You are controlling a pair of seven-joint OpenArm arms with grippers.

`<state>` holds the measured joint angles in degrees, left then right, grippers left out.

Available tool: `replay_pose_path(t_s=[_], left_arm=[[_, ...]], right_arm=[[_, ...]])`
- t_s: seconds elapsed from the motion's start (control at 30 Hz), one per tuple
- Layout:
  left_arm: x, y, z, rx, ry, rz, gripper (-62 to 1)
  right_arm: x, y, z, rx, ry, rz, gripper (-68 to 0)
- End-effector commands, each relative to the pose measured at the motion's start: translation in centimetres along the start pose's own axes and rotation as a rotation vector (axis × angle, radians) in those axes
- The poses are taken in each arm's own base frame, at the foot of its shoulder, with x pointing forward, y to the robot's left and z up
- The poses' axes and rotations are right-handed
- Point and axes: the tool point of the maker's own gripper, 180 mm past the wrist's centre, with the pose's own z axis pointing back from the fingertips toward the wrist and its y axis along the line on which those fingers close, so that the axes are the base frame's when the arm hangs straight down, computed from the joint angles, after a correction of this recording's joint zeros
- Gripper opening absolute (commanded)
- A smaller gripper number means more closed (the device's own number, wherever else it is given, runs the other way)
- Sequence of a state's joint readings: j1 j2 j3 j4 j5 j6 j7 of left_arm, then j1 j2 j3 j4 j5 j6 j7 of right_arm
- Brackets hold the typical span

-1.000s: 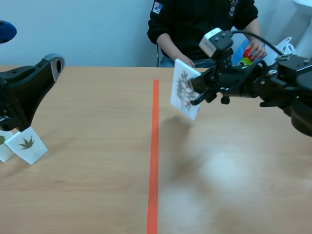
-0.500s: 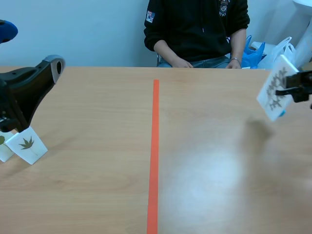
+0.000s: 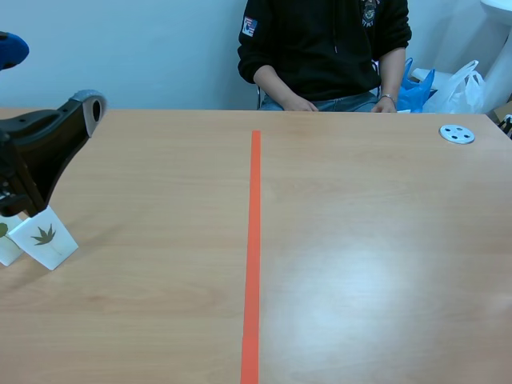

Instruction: Sort the leaf by its shape. The table is split by an orange tape line. A compound leaf with several leaflets goes to the left side, a simple leaf with one blade goes to the right side. Return to the home posture when a red brick is placed on the table.

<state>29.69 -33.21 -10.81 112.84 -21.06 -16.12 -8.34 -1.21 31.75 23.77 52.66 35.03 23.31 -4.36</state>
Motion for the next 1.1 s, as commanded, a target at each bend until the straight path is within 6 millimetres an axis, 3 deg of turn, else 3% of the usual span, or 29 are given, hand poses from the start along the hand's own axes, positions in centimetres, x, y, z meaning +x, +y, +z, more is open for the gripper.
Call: replay_pose_path(t_s=[0.0,0.23,0.43,0.63,0.8,1.07], left_arm=[[1.0,0.1,0.0,0.004,-0.032,-0.005,-6.7],[1.0,0.1,0.0,0.004,-0.032,-0.005,-6.7],[1.0,0.1,0.0,0.004,-0.032,-0.005,-6.7],[1.0,0.1,0.0,0.004,-0.032,-0.005,-6.7],[1.0,0.1,0.0,0.004,-0.032,-0.005,-6.7],[1.0,0.1,0.0,0.004,-0.030,-0.005,-6.7]], right_arm=[[2.1,0.5,-0.3,0.021,-0.055,0.012,-66.9],[1.8,0.7,-0.3,0.025,-0.055,0.005,-65.7],[1.3,1.0,-0.3,0.029,-0.051,-0.006,-47.0],[1.3,1.0,-0.3,0.029,-0.051,-0.007,-44.9],[1.3,1.1,-0.3,0.031,-0.052,-0.006,-32.1],[2.8,1.3,0.2,0.081,-0.068,0.020,-21.0]])
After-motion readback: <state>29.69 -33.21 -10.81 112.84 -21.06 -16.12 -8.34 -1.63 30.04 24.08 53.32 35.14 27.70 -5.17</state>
